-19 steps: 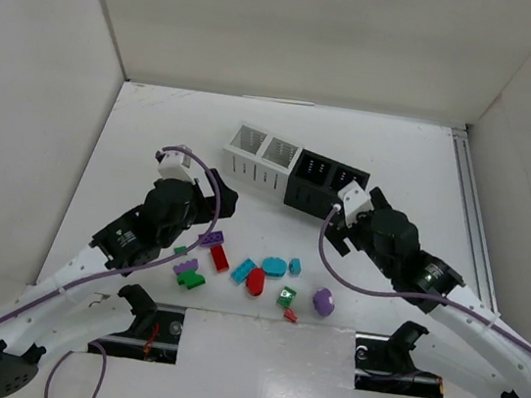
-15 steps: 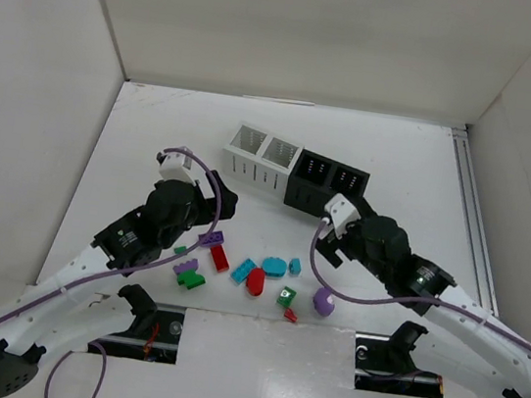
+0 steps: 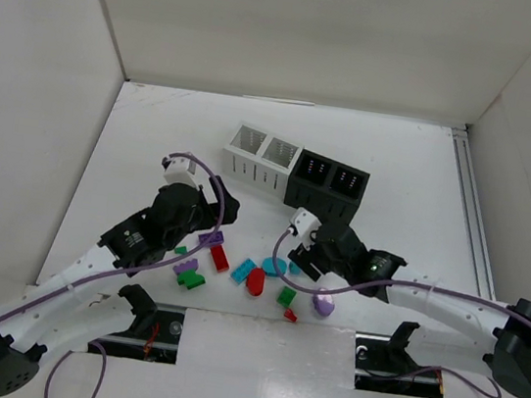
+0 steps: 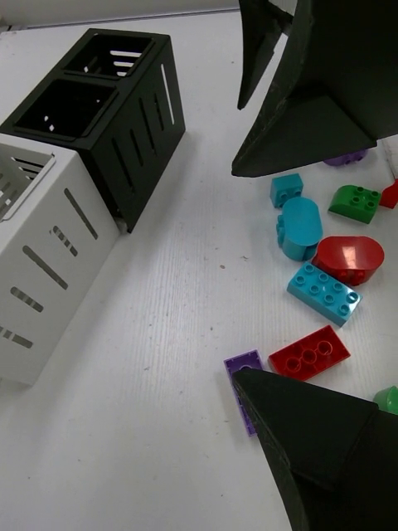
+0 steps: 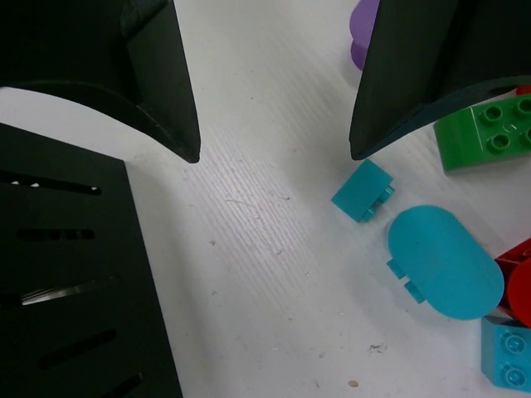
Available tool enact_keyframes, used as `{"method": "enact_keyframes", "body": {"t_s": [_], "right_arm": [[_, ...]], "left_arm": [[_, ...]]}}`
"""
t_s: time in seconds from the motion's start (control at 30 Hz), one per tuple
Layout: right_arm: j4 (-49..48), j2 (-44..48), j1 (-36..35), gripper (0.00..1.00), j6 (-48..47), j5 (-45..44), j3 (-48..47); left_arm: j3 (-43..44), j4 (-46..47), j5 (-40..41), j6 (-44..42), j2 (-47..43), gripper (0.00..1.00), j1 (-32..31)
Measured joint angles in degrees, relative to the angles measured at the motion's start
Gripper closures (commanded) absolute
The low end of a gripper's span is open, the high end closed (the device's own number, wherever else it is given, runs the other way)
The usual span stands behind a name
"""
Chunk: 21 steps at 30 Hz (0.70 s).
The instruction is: Sort the legos into containers by color
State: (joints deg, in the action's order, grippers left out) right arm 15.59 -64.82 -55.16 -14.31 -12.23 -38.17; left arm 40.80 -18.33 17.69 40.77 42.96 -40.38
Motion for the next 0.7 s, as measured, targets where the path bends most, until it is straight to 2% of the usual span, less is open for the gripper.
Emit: {"method": "enact_keyframes", "body": {"t_s": [0.07,0.33,0.53,0.7], "right_arm": [[-1.3,-1.3,0.0,0.23,1.3,0.0,0.2],[-3.3,-5.7,-0.2,0.07,3.7,1.7,0.5],[-4.0,-7.1,-0.8,0.07,3.6,4.0,0.7],[-5.1,-12.8,-0.8,0.12,3.6,5.6,0.7]], "left_arm": [[-0.4,0.0,-0.6,0.3,0.0,0.00,0.0],[-1.1,-0.2,-2.2,0.7,0.1,0.00,0.0],[-2.1,0.0,-2.7,0.7,0.1,0.00,0.0],[-2.2,0.1,-2.8,0.7,0.1,0.00,0.0]]}}
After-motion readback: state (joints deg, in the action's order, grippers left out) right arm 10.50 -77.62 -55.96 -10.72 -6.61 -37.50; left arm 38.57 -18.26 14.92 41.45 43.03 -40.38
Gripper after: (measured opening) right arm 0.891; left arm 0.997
